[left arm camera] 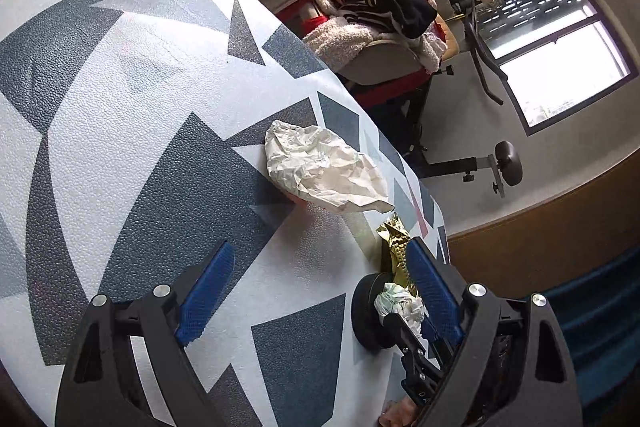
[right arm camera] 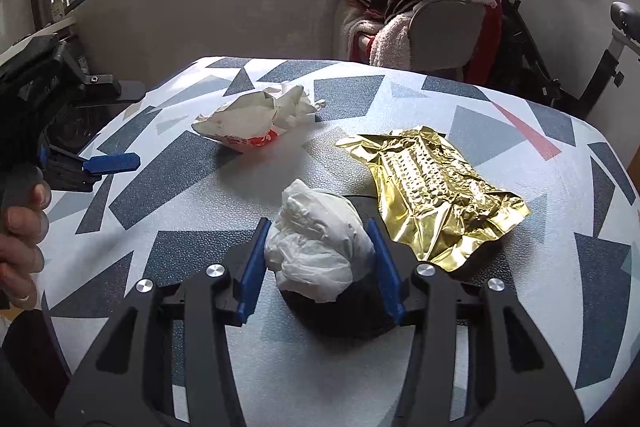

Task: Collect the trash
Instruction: 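Grasp the white bag with the right gripper while the left gripper reaches for paper, then close the left gripper on the crumpled white paper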

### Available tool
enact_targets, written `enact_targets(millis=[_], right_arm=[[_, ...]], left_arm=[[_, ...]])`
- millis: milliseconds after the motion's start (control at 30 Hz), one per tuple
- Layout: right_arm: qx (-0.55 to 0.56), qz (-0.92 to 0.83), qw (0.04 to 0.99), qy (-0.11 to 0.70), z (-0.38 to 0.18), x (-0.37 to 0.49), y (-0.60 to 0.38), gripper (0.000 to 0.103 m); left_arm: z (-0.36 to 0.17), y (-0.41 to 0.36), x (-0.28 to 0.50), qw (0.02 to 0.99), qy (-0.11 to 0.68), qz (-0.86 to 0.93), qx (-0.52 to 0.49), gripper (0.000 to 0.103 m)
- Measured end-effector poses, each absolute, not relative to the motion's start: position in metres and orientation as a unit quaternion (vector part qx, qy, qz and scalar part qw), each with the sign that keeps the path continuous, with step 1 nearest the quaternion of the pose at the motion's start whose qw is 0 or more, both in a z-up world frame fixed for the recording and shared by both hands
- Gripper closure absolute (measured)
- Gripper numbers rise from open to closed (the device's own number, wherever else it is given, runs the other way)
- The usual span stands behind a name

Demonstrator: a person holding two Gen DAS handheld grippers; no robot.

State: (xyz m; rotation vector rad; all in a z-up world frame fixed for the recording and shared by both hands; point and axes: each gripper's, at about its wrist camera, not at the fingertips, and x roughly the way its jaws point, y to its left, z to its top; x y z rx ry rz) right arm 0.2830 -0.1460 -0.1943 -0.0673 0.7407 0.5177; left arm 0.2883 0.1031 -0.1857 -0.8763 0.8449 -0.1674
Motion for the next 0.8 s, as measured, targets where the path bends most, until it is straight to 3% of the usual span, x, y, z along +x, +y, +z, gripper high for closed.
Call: enact_targets(millis=[267,333,367,400,433,800], right_arm=[[0.01,0.265,0.898,0.351,-0.192,0.284,-0.16,0.054],[0.012,0.265,0.898,0.351,-0.191,0.284,-0.16,0.054],[0.011,0.267,0.898,0.35,-0.191,0.284,-0.16,0.054],[0.009,0.267,0.899,0.349,-0.191,0.283,-0.159,0.054],[0.007,0.264,0.9,0.347,-0.19,0.282,-0.159,0.054],[0.02,0.238,0.91,0.338,-0.188,0.279,-0.167,0.054]], left_arm=[[-0.214,0.101,0.343,0.771,0.42,-0.067,-0.474,0.022],[-0.215,0.103,0.35,0.777,0.407,-0.051,-0.478,0.029],[-0.217,0.104,0.353,0.778,0.402,-0.045,-0.481,0.041],[-0.219,0.103,0.356,0.779,0.405,-0.04,-0.477,0.065],[-0.219,0.102,0.359,0.785,0.414,-0.03,-0.459,0.081],[-0.158,0.081,0.287,0.909,0.363,-0.075,-0.189,0.086]])
